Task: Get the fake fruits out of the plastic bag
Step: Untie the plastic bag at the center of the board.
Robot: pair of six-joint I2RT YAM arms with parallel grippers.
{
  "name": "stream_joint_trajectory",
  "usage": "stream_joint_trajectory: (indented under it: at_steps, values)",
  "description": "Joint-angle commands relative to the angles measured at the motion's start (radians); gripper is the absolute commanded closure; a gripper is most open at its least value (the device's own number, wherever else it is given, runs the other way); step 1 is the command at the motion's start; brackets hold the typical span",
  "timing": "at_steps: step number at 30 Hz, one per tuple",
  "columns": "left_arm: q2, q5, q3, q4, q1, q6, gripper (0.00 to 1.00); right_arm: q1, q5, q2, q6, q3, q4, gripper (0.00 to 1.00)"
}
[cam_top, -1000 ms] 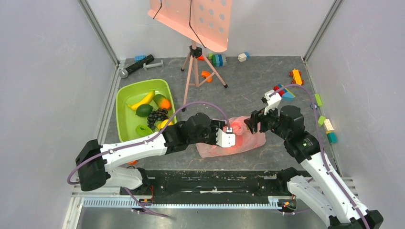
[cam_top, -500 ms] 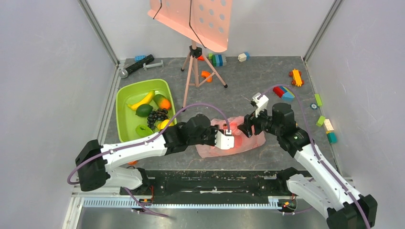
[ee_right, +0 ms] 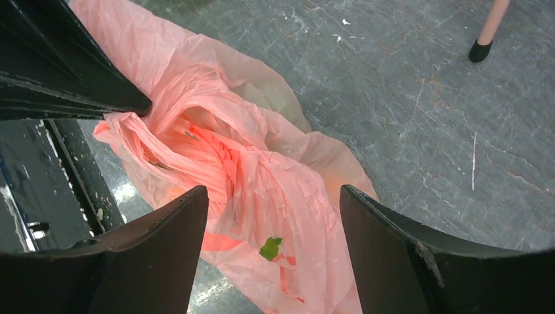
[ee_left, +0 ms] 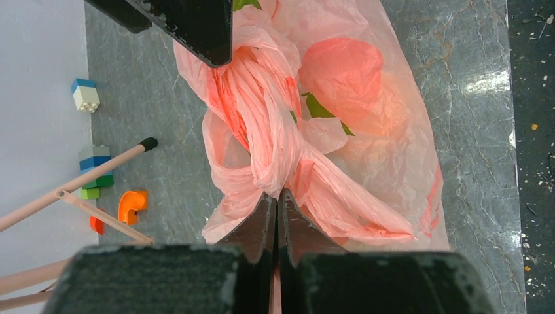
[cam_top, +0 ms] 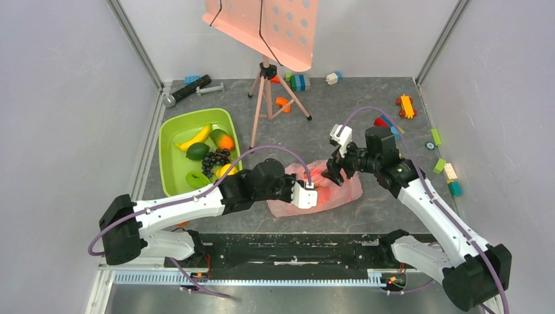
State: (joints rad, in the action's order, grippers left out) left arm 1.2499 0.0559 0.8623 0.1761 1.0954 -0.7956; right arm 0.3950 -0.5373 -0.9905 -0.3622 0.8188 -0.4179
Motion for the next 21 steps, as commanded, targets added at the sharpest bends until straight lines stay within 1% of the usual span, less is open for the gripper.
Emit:
stream_joint_trajectory:
  at_steps: [1, 9, 10, 12, 14, 15, 17, 19, 21]
  values:
    - [-0.021, 0.019, 0.000, -0.041, 0.002, -0.045, 0.98, -0.002, -0.064, -0.044, -0.126, 0.070, -0.060, 0.24]
    - [-0.028, 0.017, 0.003, -0.030, 0.002, -0.056, 0.98, -0.002, -0.147, -0.153, -0.184, 0.104, -0.095, 0.33]
    - [-0.028, 0.015, 0.003, -0.030, 0.002, -0.056, 0.98, -0.002, -0.150, -0.162, -0.185, 0.108, -0.100, 0.37]
    - [-0.031, 0.008, 0.003, -0.030, 0.001, -0.053, 0.98, -0.003, -0.148, -0.175, -0.185, 0.115, -0.109, 0.52]
    - [-0.033, -0.009, 0.003, -0.033, 0.001, -0.045, 0.98, -0.003, -0.133, -0.173, -0.176, 0.117, -0.107, 0.71]
    - [-0.033, -0.026, 0.001, -0.038, 0.002, -0.034, 0.98, -0.002, -0.126, -0.168, -0.167, 0.117, -0.103, 0.79]
    - [-0.039, -0.051, -0.002, -0.044, 0.001, -0.013, 0.98, -0.002, -0.085, -0.154, -0.112, 0.115, -0.074, 0.88]
    - [-0.052, -0.102, -0.011, -0.063, 0.002, 0.022, 0.98, -0.002, -0.028, -0.133, -0.054, 0.107, -0.035, 0.95]
    - [-0.073, -0.137, -0.026, -0.095, 0.002, 0.070, 0.98, -0.002, 0.041, -0.111, 0.039, 0.087, 0.021, 1.00]
